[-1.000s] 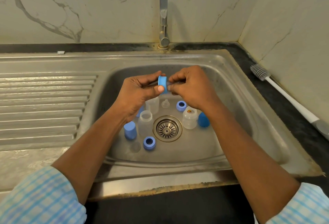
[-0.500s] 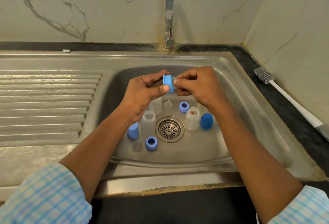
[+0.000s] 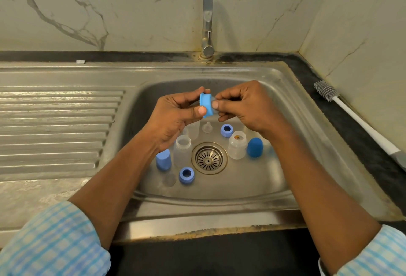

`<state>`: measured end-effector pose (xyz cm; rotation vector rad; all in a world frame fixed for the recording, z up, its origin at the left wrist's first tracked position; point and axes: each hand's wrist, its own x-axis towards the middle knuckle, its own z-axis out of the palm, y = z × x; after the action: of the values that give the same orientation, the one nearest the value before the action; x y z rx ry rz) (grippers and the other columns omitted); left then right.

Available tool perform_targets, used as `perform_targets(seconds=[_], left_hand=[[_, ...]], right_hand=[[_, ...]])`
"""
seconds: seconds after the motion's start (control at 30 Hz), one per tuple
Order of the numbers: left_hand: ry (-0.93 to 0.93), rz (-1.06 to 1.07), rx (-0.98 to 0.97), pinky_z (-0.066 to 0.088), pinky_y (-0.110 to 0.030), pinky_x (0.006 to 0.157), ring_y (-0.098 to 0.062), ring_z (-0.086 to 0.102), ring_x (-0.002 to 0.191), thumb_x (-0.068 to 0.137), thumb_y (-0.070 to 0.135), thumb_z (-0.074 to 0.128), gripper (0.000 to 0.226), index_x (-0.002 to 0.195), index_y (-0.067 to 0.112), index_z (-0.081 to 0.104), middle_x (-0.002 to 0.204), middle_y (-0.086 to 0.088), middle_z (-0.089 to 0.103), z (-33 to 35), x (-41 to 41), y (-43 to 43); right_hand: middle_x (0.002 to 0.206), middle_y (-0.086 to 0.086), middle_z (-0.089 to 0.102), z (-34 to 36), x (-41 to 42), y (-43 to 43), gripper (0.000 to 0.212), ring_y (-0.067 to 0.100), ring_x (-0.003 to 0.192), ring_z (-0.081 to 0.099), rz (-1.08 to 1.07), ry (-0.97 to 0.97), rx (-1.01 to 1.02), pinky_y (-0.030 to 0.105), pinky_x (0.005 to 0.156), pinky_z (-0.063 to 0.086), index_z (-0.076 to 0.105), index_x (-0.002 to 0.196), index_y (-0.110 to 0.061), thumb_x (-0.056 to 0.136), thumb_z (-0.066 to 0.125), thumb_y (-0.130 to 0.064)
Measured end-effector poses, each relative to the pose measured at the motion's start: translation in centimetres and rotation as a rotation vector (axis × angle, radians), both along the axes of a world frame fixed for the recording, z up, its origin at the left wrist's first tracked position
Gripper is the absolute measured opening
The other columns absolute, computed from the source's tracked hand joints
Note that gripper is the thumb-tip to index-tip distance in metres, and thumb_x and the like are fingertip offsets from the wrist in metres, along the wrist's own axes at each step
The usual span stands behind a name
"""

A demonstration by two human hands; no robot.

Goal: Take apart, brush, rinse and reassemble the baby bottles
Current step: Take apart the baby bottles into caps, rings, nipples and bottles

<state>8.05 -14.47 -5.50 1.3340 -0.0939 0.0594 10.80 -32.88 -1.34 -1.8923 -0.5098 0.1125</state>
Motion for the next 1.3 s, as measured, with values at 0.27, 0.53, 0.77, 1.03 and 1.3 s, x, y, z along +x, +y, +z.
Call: perform_targets(seconds=[0.27,0.53,0.77,1.03,1.3], left_hand=[[-0.016,-0.047,0.067,0.058,-0.025,0.084,-0.016,0.07,0.108,0.065,0.003,0.073,0.048,0.112,0.013,0.068,0.108,0.005,0.076,-0.3,-0.1,0.0],[-0.033,-0.006,0.173,0.057,-0.027,0.09,-0.017,0.069,0.11,0.067,0.009,0.075,0.055,0.121,0.013,0.065,0.114,0.004,0.073,-0.4,-0.2,-0.4],[0.194,0.053,0.012,0.061,-0.032,0.079,-0.026,0.074,0.096,0.085,0.036,0.065,0.04,0.113,0.008,0.07,0.1,-0.014,0.076,0.2,-0.1,-1.2],[0.299,-0.027,-0.025,0.061,-0.028,0.071,-0.023,0.075,0.087,0.09,0.044,0.057,0.044,0.114,0.009,0.067,0.101,-0.017,0.076,1.0,-0.5,-0.7],[0.292,-0.135,-0.12,0.062,-0.028,0.075,-0.026,0.075,0.092,0.08,0.036,0.062,0.047,0.118,0.007,0.066,0.105,-0.019,0.074,0.9,-0.5,-0.7]], right_hand=[[0.085,0.009,0.075,-0.5,0.3,-0.4,0.008,0.021,0.071,0.074,0.037,0.153,-0.064,0.027,0.07,0.06,0.075,0.092,-0.009,0.087,0.07,-0.006],[0.067,0.02,0.069,-0.7,0.4,-0.1,0.007,0.023,0.058,0.07,-0.081,0.175,-0.124,0.046,0.076,0.061,0.074,0.082,0.002,0.082,0.069,-0.004],[0.089,0.006,0.072,-0.4,0.7,0.2,0.02,0.014,0.077,0.071,-0.118,-0.045,-0.07,0.026,0.07,0.061,0.072,0.111,-0.008,0.091,0.067,-0.011],[0.079,-0.015,0.067,-0.4,0.1,0.5,0.023,-0.008,0.07,0.063,-0.079,-0.181,-0.165,0.01,0.067,0.051,0.076,0.103,-0.01,0.08,0.079,-0.01],[0.063,-0.006,0.062,-0.7,0.5,1.2,0.007,0.002,0.054,0.05,-0.18,-0.299,-0.242,0.019,0.052,0.042,0.07,0.075,-0.009,0.079,0.074,-0.013]])
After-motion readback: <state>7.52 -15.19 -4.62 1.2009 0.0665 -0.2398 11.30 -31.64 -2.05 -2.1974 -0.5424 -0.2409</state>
